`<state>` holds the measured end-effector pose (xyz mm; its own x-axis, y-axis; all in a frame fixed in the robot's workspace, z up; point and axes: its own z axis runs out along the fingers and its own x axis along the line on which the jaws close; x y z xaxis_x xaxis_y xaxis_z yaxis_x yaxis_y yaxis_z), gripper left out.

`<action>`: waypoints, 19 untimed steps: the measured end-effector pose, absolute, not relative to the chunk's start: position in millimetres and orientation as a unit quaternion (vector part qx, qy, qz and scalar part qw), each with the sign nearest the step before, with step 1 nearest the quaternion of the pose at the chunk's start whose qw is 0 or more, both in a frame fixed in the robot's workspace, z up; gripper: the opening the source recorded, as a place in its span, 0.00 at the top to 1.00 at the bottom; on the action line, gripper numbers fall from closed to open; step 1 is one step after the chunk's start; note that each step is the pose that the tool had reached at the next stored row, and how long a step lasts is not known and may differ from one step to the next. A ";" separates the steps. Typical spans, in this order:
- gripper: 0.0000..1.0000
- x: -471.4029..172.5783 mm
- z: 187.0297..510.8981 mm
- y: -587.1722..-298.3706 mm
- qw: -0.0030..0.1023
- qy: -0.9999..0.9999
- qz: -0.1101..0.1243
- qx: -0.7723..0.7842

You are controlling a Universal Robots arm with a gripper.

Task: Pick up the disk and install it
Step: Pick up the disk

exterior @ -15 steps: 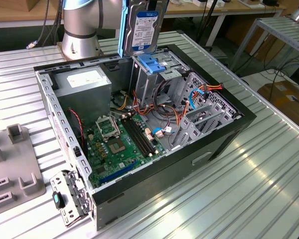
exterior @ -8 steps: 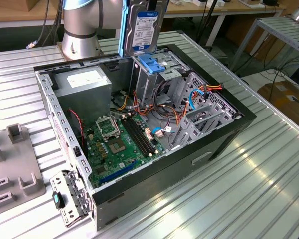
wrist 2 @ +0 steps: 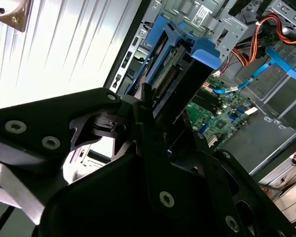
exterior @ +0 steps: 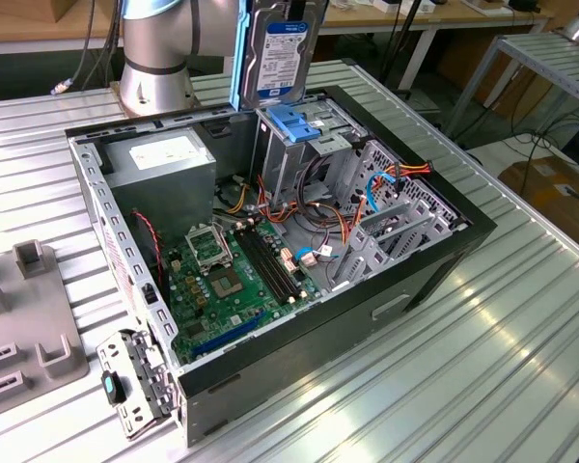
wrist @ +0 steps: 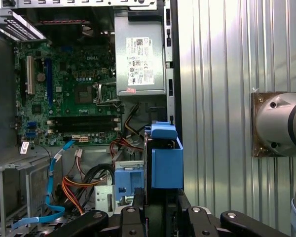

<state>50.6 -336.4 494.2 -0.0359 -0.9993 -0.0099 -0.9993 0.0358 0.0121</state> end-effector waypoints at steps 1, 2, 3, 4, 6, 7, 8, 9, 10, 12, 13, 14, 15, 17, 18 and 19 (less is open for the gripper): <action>0.65 51.3 494.2 -336.5 0.001 -0.720 -0.008 0.694; 0.65 52.2 494.3 -336.5 0.001 -0.720 -0.008 0.694; 0.65 53.6 494.2 -336.5 0.001 -0.720 -0.008 0.694; 0.65 54.6 494.3 -336.4 0.001 -0.720 -0.008 0.694; 0.65 58.2 494.3 -336.5 0.001 -0.720 -0.008 0.694; 0.65 60.9 494.3 -336.5 0.001 -0.720 -0.008 0.694; 0.65 63.0 494.3 -336.4 0.001 -0.720 -0.008 0.694; 0.65 67.3 494.2 -336.5 0.001 -0.720 -0.008 0.694; 0.65 69.6 494.2 -336.5 0.001 -0.720 -0.008 0.694; 0.65 74.3 494.3 -336.4 0.001 -0.720 -0.008 0.694; 0.65 76.4 494.2 -336.5 0.001 -0.720 -0.008 0.694; 0.65 79.7 494.3 -336.4 0.001 -0.720 -0.008 0.694; 0.65 81.8 494.3 -336.4 0.001 -0.720 -0.008 0.694; 0.65 86.7 494.2 -336.5 0.001 -0.720 -0.008 0.694; 0.65 89.1 494.2 -336.5 0.001 -0.720 -0.008 0.694; 0.65 91.6 494.2 -336.4 0.001 -0.720 -0.008 0.694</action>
